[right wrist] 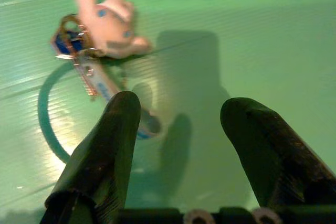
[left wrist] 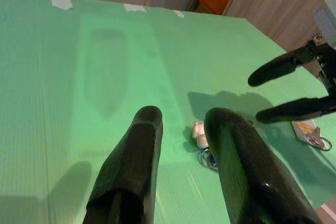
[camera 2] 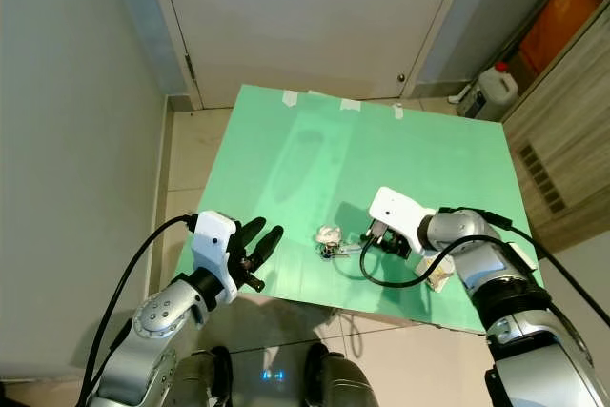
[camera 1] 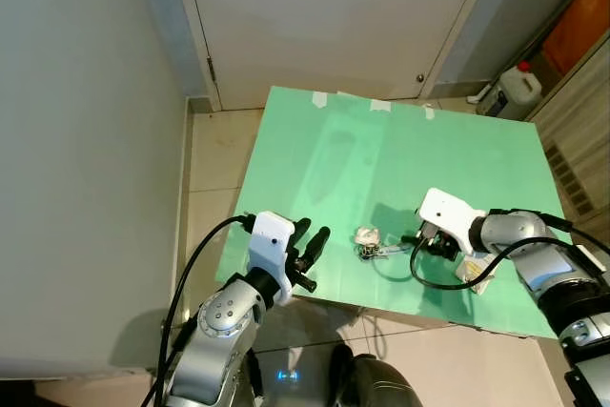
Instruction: Hang keys on a hook
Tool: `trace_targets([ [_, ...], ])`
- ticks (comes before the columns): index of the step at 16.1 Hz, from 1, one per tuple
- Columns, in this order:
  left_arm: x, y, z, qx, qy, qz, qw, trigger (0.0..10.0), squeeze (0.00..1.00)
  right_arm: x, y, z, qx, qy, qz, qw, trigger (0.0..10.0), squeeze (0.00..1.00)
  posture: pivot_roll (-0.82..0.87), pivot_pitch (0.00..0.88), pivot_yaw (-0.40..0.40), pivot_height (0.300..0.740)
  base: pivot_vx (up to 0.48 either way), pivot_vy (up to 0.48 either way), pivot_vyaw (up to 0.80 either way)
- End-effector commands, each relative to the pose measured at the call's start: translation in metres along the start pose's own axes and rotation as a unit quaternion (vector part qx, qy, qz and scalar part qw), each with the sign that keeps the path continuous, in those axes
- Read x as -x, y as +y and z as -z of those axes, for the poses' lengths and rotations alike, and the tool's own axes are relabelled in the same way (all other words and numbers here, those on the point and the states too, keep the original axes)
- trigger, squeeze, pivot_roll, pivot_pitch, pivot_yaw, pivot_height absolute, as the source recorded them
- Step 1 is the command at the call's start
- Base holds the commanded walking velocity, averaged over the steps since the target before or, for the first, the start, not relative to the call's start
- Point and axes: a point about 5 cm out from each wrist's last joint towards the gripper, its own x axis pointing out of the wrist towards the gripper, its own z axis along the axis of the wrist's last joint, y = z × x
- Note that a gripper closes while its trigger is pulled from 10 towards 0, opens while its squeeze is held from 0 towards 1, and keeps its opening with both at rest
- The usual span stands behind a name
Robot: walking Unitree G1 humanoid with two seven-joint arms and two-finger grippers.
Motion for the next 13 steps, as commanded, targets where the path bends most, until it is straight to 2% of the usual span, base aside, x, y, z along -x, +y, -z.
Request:
trace_targets([
  [1, 0.002, -0.005, 0.001, 0.000, 0.003, 0.008, 1.000, 10.0, 0.00, -0.004, 0.014, 0.011, -0.009, 0.022, -0.035, 0.999, 10.0, 0.00, 0.08, 0.224, -0.050, 0.740, 0.000, 0.000, 0.00],
  [2, 0.002, -0.006, 0.000, 0.000, 0.003, 0.009, 1.000, 10.0, 0.00, -0.009, 0.022, 0.013, -0.010, 0.027, -0.051, 0.998, 10.0, 0.00, 0.08, 0.229, -0.051, 0.740, 0.000, 0.000, 0.00],
  [4, 0.003, -0.007, 0.000, 0.001, 0.005, 0.009, 1.000, 10.0, 0.00, -0.014, 0.026, 0.012, -0.026, 0.018, -0.058, 0.998, 10.0, 0.00, 0.08, 0.236, -0.051, 0.740, 0.000, 0.000, 0.00],
  [9, 0.005, -0.012, 0.001, 0.002, 0.009, 0.013, 1.000, 10.0, 0.00, -0.021, 0.020, 0.006, -0.024, 0.009, 0.002, 1.000, 10.0, 0.00, 0.08, 0.242, -0.054, 0.740, 0.000, 0.000, 0.00],
  [13, 0.006, -0.013, -0.001, 0.002, 0.007, 0.014, 1.000, 10.0, 0.00, -0.029, 0.025, -0.005, -0.005, -0.011, -0.006, 1.000, 10.0, 0.00, 0.09, 0.245, -0.057, 0.740, 0.000, 0.000, 0.00],
])
